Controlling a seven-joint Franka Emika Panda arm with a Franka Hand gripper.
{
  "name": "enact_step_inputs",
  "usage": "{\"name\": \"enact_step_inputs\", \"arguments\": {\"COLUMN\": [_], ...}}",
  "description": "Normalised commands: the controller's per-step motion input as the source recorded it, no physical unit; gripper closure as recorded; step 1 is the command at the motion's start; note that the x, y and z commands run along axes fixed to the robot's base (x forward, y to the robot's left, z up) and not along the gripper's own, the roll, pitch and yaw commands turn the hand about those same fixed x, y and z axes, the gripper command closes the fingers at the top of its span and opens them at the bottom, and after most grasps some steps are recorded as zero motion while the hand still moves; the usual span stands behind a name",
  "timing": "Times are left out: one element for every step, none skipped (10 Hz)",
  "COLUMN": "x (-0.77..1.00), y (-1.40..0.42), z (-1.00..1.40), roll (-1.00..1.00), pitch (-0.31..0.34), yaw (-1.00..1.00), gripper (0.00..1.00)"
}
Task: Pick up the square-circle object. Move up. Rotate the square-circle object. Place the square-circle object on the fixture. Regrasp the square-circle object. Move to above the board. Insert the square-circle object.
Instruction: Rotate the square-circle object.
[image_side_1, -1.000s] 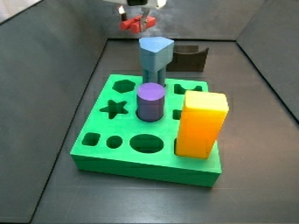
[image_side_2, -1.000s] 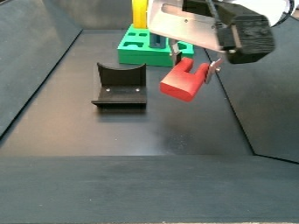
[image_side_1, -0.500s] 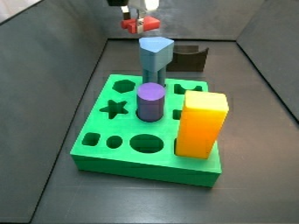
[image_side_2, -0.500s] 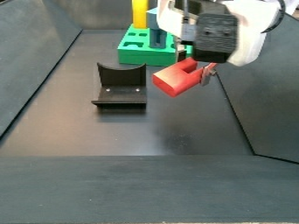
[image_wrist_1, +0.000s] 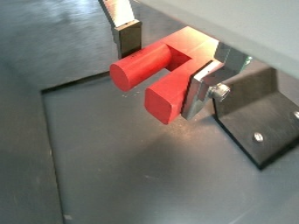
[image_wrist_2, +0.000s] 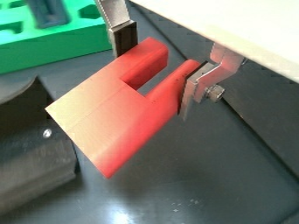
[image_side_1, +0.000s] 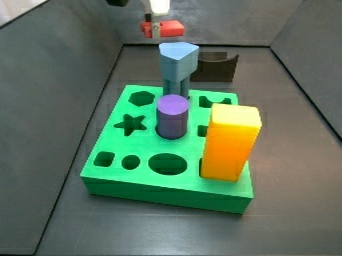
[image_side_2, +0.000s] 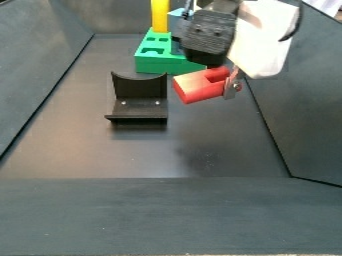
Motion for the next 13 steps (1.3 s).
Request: {"name": "enact_step_inputs", "arguments": {"x": [0.02, 0.02, 0.02, 0.02, 0.02, 0.02, 0.02, 0.02, 0.02, 0.02, 0.02, 0.02, 0.02], "y": [0.02, 0.02, 0.02, 0.02, 0.02, 0.02, 0.02, 0.02, 0.02, 0.02, 0.02, 0.02, 0.02], "z": [-0.03, -0.03, -0.03, -0.03, -0.03, -0.03, -0.03, -0.03, -0.03, -0.03, -0.03, -0.03, -0.03], "roll": [-0.01, -0.01, -0.01, -0.01, -0.01, -0.01, -0.01, -0.01, -0.01, -0.01, -0.01, -0.01, -0.01], "pitch": [-0.005, -0.005, -0.006, -0.006, -0.006, -0.006, -0.007, -0.007, -0.007, -0.007, -0.008, -0.008, -0.009], "yaw": [-1.0, -1.0, -1.0, -1.0, -1.0, -1.0, -1.0, -1.0, -1.0, -1.0, -1.0, -1.0, -1.0], "gripper": [1.0, 1.0, 1.0, 1.0, 1.0, 1.0, 1.0, 1.0, 1.0, 1.0, 1.0, 1.0, 1.0]}}
